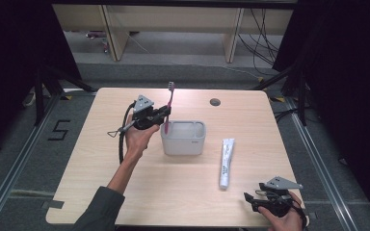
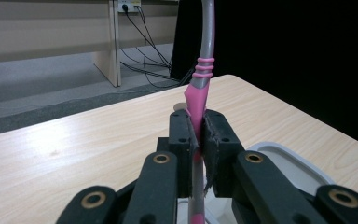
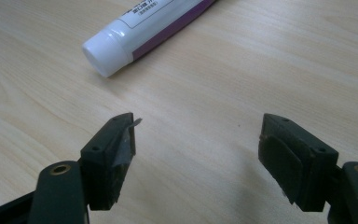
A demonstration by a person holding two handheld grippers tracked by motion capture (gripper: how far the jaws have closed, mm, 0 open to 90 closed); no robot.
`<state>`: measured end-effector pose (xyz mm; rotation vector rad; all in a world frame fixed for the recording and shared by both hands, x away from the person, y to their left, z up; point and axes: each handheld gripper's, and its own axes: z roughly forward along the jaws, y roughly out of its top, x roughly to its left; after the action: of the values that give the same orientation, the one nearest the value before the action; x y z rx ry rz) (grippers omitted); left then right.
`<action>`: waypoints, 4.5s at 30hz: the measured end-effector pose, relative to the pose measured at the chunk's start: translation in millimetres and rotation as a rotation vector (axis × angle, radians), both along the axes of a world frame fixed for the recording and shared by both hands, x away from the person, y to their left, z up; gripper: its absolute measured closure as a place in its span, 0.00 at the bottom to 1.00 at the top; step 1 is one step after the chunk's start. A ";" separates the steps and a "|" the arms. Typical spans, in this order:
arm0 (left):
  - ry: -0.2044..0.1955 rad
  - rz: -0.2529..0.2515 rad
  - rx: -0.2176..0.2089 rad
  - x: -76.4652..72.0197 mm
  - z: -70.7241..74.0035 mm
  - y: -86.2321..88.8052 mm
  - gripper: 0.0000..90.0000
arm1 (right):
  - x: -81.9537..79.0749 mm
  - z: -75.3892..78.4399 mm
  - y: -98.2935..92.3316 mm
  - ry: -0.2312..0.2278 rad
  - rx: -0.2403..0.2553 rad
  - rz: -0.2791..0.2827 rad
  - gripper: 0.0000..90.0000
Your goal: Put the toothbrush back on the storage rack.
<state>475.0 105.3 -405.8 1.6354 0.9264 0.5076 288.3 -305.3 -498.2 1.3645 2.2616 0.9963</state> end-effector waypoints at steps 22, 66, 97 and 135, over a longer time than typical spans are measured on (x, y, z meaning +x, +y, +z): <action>0.011 0.004 0.012 0.9 -24.2 -0.4 0.91 | 1.1 -0.3 -0.9 -0.018 -0.020 0.023 0.31; 0.095 0.032 0.080 -25.1 -17.6 19.8 0.38 | 0.5 1.0 -0.4 -0.030 -0.023 0.011 0.31; 0.129 -0.027 0.177 -93.1 -26.7 61.5 0.27 | 0.6 2.4 -0.5 -0.045 -0.014 0.006 0.31; 0.227 -0.065 0.196 -173.2 -77.0 95.0 0.19 | 3.2 1.6 -2.1 -0.047 0.013 0.017 0.31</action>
<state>301.8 200.3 -482.8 1.9237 1.0104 0.3826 291.5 -307.4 -496.6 1.3155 2.2401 1.0398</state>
